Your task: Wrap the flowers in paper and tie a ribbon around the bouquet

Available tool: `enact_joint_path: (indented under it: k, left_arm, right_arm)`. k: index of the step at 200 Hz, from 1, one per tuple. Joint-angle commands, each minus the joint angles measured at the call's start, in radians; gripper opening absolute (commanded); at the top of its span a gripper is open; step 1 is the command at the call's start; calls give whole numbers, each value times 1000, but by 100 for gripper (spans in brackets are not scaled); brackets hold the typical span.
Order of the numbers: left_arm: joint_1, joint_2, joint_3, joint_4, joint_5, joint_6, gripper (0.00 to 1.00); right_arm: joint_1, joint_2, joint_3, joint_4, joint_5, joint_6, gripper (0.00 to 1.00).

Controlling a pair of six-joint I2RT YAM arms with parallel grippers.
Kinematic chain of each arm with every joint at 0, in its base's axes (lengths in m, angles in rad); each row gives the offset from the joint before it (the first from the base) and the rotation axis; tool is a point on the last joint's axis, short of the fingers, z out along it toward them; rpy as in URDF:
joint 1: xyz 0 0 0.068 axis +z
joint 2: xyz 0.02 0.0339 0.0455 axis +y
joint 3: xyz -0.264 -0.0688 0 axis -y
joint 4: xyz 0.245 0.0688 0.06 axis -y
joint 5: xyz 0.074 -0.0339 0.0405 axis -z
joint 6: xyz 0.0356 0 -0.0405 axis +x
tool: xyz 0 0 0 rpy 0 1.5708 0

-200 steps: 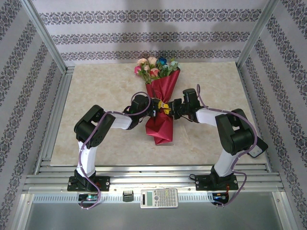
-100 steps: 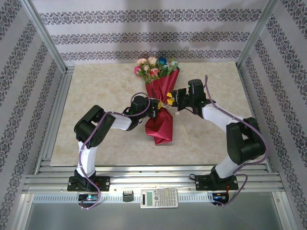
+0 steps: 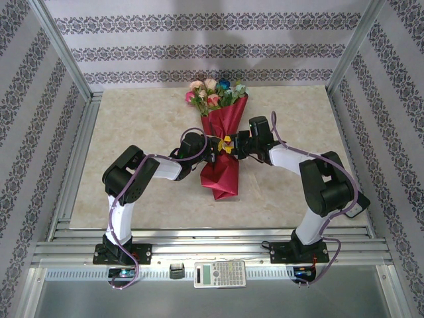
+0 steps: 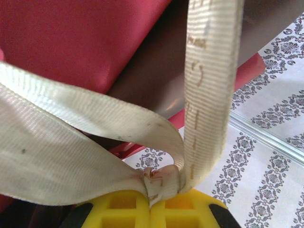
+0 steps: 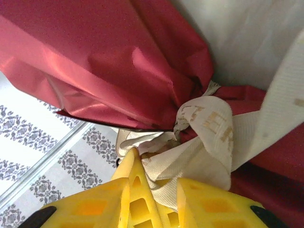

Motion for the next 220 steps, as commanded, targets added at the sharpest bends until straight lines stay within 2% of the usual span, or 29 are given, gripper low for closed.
enact_joint_path:
  k: [1, 112, 138, 160, 198, 220]
  left_arm:
    - [-6, -9, 0, 17, 10, 0, 0]
    - [-9, -9, 3, 20, 15, -1, 0]
    - [-12, -6, 5, 20, 17, -3, 0]
    - [-14, -7, 5, 19, 14, -4, 0]
    - [-14, -7, 9, 17, 17, -4, 0]
    - [-14, -5, 11, 17, 19, -7, 0]
  right_arm:
    - [-1, 10, -8, 21, 24, 24, 33]
    - [0, 55, 13, 57, 47, 68, 30]
    - [0, 75, 33, 67, 55, 77, 26]
    - [2, 87, 48, 71, 54, 83, 19]
    - [2, 82, 47, 75, 65, 88, 16]
    - [2, 78, 44, 77, 70, 90, 7]
